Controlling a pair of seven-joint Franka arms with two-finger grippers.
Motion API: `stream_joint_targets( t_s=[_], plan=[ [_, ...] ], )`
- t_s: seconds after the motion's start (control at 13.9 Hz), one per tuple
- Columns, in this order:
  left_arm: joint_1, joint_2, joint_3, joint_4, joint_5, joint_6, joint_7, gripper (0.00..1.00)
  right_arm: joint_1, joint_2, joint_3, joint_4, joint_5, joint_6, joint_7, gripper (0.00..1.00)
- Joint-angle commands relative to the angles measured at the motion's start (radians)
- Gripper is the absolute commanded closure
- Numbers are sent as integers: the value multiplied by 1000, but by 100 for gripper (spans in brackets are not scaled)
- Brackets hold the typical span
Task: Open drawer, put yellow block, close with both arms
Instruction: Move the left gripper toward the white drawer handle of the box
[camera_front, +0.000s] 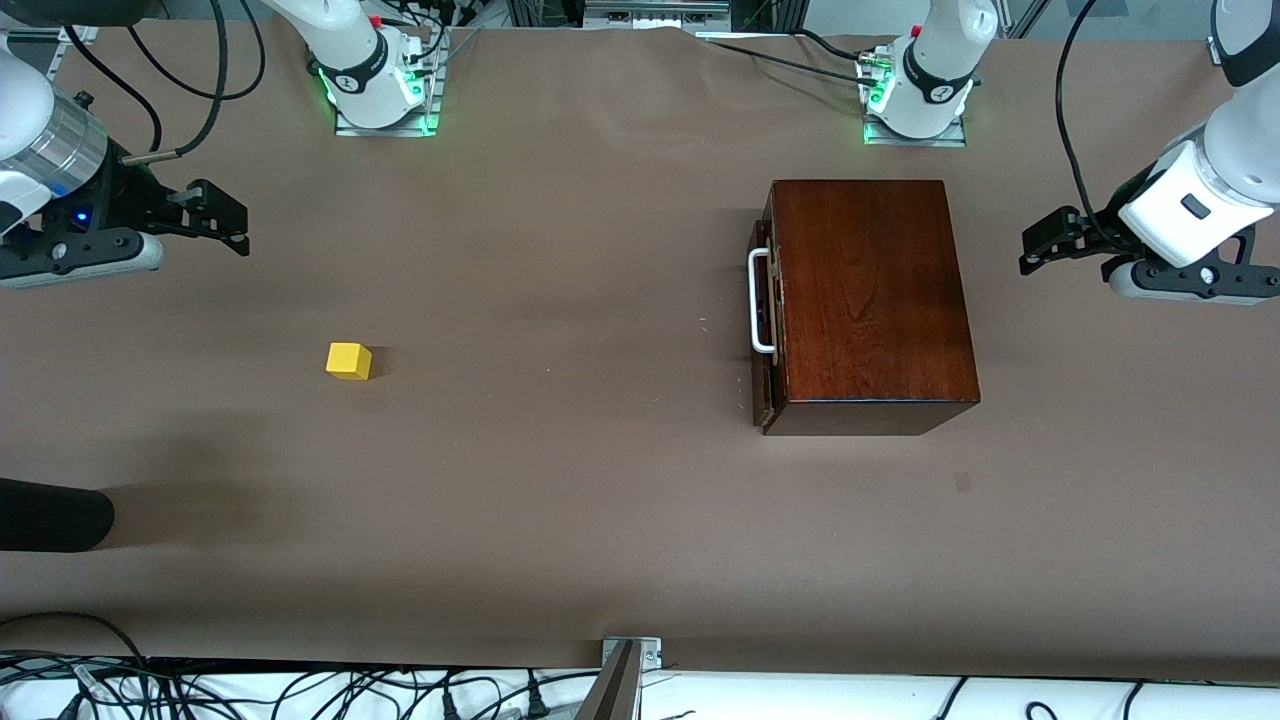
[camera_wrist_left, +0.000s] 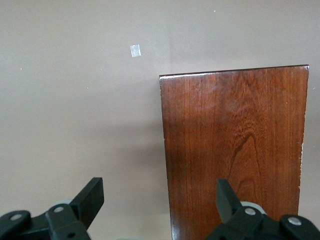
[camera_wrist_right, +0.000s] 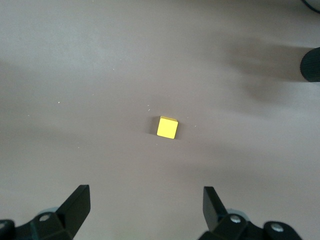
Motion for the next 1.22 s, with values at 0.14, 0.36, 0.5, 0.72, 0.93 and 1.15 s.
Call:
stream_joint_targets(
  t_s=[0.14,0.36,0.5,0.72,0.93,1.15],
  plan=[
    [-2,13,-3,31,6,-28,-2,0,-8,-4,4,16,19,-13,-2,0],
    [-4,13,-4,34,5,-29,-4,0,-8,-2,4,16,11,-13,-2,0],
    [-4,19,-24,31,5,-68,4,0,-8,2,3,16,12,-12,-2,0],
    [-10,25,-64,28,3,-150,2,0,-8,4,3,16,15,-10,-2,0],
    [-11,65,-167,31,2,-188,-8,0,-8,4,4,16,16,-9,-1,0],
    [-13,129,-280,37,-6,-122,-48,0,-8,4,4,16,19,-3,-1,0]
  ],
)
